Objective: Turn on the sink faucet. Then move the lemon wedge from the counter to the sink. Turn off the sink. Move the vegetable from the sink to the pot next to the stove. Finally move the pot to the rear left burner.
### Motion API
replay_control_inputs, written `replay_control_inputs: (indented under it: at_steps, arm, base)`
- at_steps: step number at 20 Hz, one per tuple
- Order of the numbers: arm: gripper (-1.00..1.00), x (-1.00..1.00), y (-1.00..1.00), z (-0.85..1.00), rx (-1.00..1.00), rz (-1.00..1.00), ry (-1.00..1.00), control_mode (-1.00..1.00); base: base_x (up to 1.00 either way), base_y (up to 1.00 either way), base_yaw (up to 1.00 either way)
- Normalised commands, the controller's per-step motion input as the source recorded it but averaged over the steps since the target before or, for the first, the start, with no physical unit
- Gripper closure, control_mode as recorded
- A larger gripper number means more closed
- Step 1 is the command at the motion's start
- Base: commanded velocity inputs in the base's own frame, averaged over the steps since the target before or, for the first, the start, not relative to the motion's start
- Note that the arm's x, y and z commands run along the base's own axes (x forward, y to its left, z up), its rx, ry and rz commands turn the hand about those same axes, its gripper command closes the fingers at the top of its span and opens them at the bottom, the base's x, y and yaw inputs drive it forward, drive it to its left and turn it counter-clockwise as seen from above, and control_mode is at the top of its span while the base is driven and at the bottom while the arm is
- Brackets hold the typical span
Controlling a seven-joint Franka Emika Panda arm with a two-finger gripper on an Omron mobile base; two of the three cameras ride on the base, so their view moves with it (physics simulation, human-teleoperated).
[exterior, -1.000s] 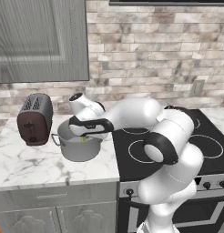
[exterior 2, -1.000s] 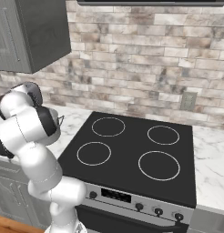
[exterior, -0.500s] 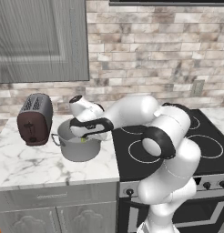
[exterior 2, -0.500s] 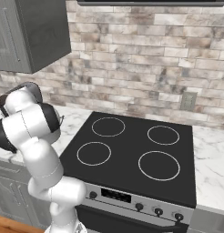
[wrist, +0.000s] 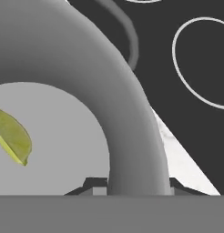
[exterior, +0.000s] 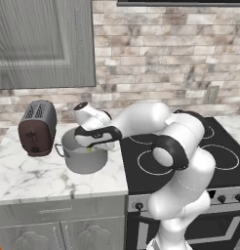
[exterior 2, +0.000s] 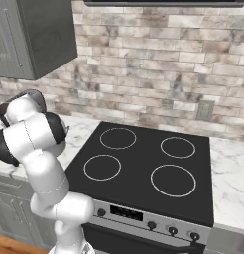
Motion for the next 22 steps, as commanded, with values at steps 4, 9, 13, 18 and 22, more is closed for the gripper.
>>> replay_control_inputs:
  at_steps: [4,9,13,18,22]
  arm:
    - [1.00,-0.44,-0.44,0.00,0.05,-0.14,-0.10,-1.00]
    - [1.00,-0.52,-0.57,0.13,0.06,-0.21,-0.07,-1.00]
    - [1.00,-0.53,-0.67,0.29,0.07,-0.25,-0.09,-1.00]
    - [1.00,-0.33,-0.66,0.50,0.06,-0.26,-0.16,-1.00]
    - [1.00,-0.17,-0.66,0.40,0.05,-0.23,-0.21,-1.00]
  base:
    - [0.00,0.00,0.00]
    - [0.00,0.00,0.00]
    - [0.00,0.00,0.00]
    - [0.00,0.00,0.00]
    - [0.00,0.00,0.00]
